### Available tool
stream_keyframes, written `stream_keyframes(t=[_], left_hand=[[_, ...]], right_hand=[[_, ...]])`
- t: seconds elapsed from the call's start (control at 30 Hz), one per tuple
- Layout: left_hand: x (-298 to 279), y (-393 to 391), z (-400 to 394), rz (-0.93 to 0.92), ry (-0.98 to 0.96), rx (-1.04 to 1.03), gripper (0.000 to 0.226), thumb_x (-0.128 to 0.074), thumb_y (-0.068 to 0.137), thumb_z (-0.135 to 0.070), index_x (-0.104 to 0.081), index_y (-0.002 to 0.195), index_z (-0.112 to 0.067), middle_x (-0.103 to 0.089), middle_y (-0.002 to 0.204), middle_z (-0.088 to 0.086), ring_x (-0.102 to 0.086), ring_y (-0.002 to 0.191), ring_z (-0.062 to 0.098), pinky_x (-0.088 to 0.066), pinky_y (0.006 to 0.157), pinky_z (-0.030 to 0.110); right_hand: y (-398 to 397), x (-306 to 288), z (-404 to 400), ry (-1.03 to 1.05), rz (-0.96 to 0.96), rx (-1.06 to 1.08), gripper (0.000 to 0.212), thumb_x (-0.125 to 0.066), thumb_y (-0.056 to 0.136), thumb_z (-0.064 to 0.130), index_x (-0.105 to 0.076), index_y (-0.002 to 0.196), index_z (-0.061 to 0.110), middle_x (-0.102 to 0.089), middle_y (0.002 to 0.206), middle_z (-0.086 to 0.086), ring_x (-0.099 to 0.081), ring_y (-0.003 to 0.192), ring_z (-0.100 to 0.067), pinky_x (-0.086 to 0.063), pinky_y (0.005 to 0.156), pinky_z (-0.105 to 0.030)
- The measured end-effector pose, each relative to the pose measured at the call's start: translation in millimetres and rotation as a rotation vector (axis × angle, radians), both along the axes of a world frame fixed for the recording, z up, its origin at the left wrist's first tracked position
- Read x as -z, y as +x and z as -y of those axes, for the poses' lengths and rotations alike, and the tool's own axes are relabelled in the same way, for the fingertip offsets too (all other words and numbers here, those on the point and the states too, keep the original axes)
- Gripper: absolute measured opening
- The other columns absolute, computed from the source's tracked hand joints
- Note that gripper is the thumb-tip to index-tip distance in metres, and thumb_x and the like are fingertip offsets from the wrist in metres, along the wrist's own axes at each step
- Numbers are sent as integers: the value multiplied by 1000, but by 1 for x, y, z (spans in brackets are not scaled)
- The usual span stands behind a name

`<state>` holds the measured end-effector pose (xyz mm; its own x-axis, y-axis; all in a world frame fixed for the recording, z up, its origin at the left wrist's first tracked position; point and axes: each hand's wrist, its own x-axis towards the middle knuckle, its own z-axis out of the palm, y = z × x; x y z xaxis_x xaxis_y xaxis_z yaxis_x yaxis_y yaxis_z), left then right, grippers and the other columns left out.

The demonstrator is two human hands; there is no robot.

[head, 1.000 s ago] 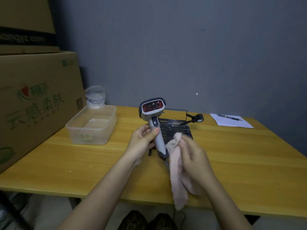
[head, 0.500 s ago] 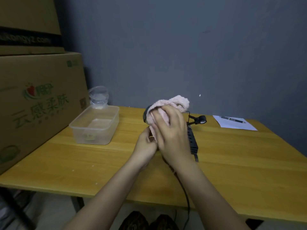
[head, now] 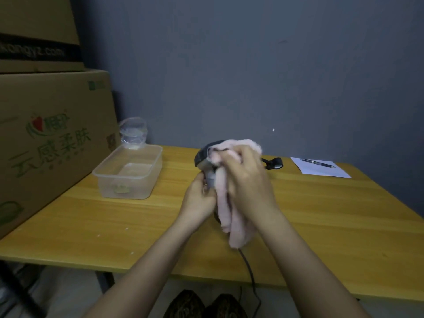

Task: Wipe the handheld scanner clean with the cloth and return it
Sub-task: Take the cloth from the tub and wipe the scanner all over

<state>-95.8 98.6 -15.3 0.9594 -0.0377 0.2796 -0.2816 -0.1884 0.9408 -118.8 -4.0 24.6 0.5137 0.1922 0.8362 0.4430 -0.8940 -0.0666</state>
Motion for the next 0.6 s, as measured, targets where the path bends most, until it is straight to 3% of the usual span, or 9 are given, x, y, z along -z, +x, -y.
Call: stream_keyframes(t=[0.13, 0.2, 0.3, 0.37, 0.43, 0.5, 0.57, 0.6], left_hand=[[0, -1, 0, 31, 42, 0, 23, -54, 86, -16, -55, 109, -12, -61, 79, 1, -55, 71, 18, -45, 66, 34], [-1, -1, -1, 21, 7, 24, 25, -54, 85, -19, -56, 109, -13, -61, 78, -1, -56, 72, 16, -46, 66, 35], [-3, -1, -4, -13, -60, 75, 22, -58, 89, -13, -54, 110, -13, -66, 89, -8, -62, 81, 5, -52, 70, 17], [-1, 0, -5, -6, -54, 82, 21, -58, 90, -13, -53, 110, -14, -64, 88, -14, -60, 81, -1, -50, 65, 8], [-1, 0, -3, -3, -44, 80, 21, -58, 89, -11, -53, 109, -15, -65, 86, -12, -62, 79, 3, -49, 65, 11], [-1, -3, 1, 1, -26, 61, 18, -57, 87, -14, -55, 104, -18, -67, 83, -1, -63, 74, 14, -50, 65, 26], [-3, -6, 5, 31, 34, 25, 21, -55, 81, -24, -55, 101, -20, -66, 79, 5, -60, 70, 24, -47, 62, 39], [-3, -8, 5, 48, 62, 15, 23, -54, 80, -26, -55, 102, -19, -63, 76, 2, -59, 68, 22, -45, 61, 37]], right_hand=[[0, -2, 0, 14, 76, -14, 24, -61, 81, 1, -67, 104, 4, -57, 90, -18, -49, 91, -32, -44, 75, -38], [3, -3, 7, 2, 60, -45, 23, -58, 83, 4, -66, 104, 6, -54, 91, -16, -47, 99, -30, -39, 86, -31], [-2, -10, 30, 361, 43, -89, 25, -54, 82, 5, -58, 106, 13, -48, 98, -10, -48, 90, 0, -33, 81, -5], [-10, -16, 36, 563, 101, -93, 34, -58, 79, -5, -54, 109, 10, -45, 104, -5, -44, 92, 13, -32, 82, -1], [-17, -16, 28, 544, 128, -102, 34, -63, 77, -8, -56, 108, 5, -45, 109, -4, -44, 96, 9, -33, 87, -3], [-20, -13, 14, 382, 142, -159, 26, -63, 79, -4, -64, 104, 2, -51, 111, -9, -49, 102, -5, -34, 90, -7], [-16, -8, 5, 206, 145, -192, 24, -59, 83, 1, -67, 106, 2, -61, 113, -15, -53, 104, -20, -40, 94, -20], [-14, -5, 3, 133, 148, -181, 27, -58, 84, 2, -67, 110, 3, -63, 116, -15, -53, 108, -26, -42, 96, -29]])
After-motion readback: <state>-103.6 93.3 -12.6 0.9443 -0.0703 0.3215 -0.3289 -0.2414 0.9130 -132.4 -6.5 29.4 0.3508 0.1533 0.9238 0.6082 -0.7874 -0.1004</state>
